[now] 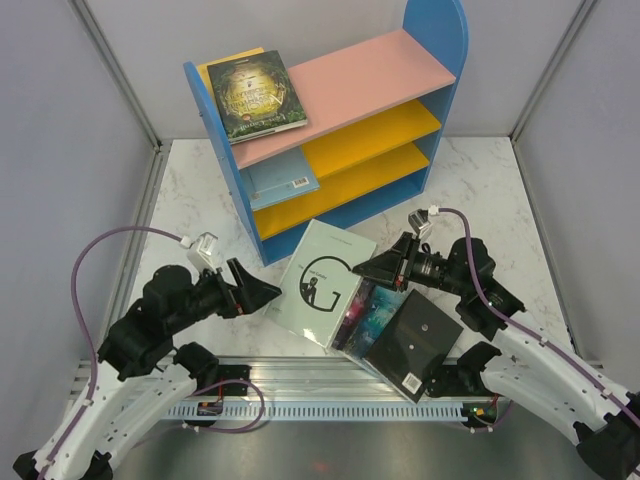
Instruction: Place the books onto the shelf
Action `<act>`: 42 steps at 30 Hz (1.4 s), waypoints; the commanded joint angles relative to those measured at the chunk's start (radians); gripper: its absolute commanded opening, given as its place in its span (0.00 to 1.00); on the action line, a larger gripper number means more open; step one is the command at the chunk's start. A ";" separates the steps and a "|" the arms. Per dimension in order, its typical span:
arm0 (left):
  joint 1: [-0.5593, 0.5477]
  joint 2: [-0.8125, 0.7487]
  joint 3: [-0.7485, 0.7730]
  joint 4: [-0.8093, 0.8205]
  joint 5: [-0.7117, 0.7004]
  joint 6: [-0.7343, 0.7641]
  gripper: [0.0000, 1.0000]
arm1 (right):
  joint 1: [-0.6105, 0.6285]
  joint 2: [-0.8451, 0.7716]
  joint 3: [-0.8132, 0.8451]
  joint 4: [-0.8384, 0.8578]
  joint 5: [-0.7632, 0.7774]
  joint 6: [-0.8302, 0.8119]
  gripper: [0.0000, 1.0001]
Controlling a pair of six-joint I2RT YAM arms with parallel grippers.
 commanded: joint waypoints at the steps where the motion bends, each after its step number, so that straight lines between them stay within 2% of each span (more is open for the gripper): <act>1: 0.004 0.001 0.021 -0.093 -0.080 0.082 0.99 | 0.002 -0.031 0.088 0.129 -0.086 -0.002 0.00; 8: 0.004 0.002 -0.024 0.077 0.063 0.019 0.99 | 0.002 -0.026 -0.012 0.362 -0.105 0.144 0.00; 15: 0.004 -0.001 -0.073 0.384 0.290 -0.136 1.00 | 0.002 -0.020 -0.116 0.577 -0.062 0.264 0.00; 16: 0.004 -0.001 -0.082 0.450 0.305 -0.154 0.99 | 0.002 -0.008 -0.125 0.634 -0.054 0.279 0.00; 18: 0.004 0.004 -0.096 0.481 0.344 -0.190 0.95 | 0.002 0.010 -0.138 0.685 -0.050 0.310 0.00; 19: 0.004 0.009 -0.096 0.490 0.354 -0.194 0.88 | 0.000 0.029 -0.139 0.724 -0.048 0.316 0.00; 21: 0.004 0.018 -0.099 0.495 0.382 -0.196 0.80 | 0.002 0.049 -0.139 0.777 -0.046 0.333 0.00; 23: 0.004 0.015 -0.117 0.519 0.397 -0.205 0.67 | 0.002 0.081 -0.133 0.811 -0.049 0.348 0.00; 25: 0.004 0.010 -0.140 0.547 0.420 -0.224 0.46 | 0.002 0.114 -0.127 0.845 -0.056 0.353 0.00; 26: 0.004 0.010 -0.145 0.562 0.425 -0.239 0.31 | 0.003 0.122 -0.122 0.848 -0.060 0.351 0.00; 27: 0.006 0.012 -0.148 0.564 0.431 -0.244 0.09 | 0.003 0.134 -0.119 0.847 -0.060 0.348 0.00; 28: 0.004 0.013 -0.148 0.564 0.431 -0.248 0.02 | 0.005 0.141 -0.116 0.844 -0.060 0.347 0.00; 30: 0.004 0.012 -0.147 0.564 0.425 -0.253 0.02 | 0.003 0.147 -0.109 0.801 -0.053 0.330 0.02; 31: 0.004 0.009 -0.144 0.559 0.415 -0.266 0.02 | 0.006 0.145 -0.096 0.770 -0.048 0.318 0.09; 32: 0.004 0.002 -0.141 0.552 0.401 -0.273 0.02 | 0.011 0.141 -0.089 0.732 -0.042 0.299 0.21; 33: 0.004 -0.010 -0.134 0.526 0.354 -0.277 0.02 | 0.017 0.130 -0.081 0.662 -0.024 0.284 0.47; 37: 0.004 -0.054 -0.119 0.478 0.208 -0.367 0.02 | 0.063 0.109 -0.091 0.583 0.026 0.239 0.77; 38: 0.004 -0.060 -0.125 0.481 0.169 -0.389 0.02 | 0.102 0.105 -0.102 0.583 0.044 0.239 0.89; 39: 0.004 -0.064 -0.133 0.502 0.157 -0.414 0.02 | 0.130 0.105 -0.114 0.586 0.091 0.239 0.95; 42: 0.004 -0.080 -0.166 0.538 0.103 -0.500 0.02 | 0.273 0.125 -0.147 0.595 0.176 0.219 0.97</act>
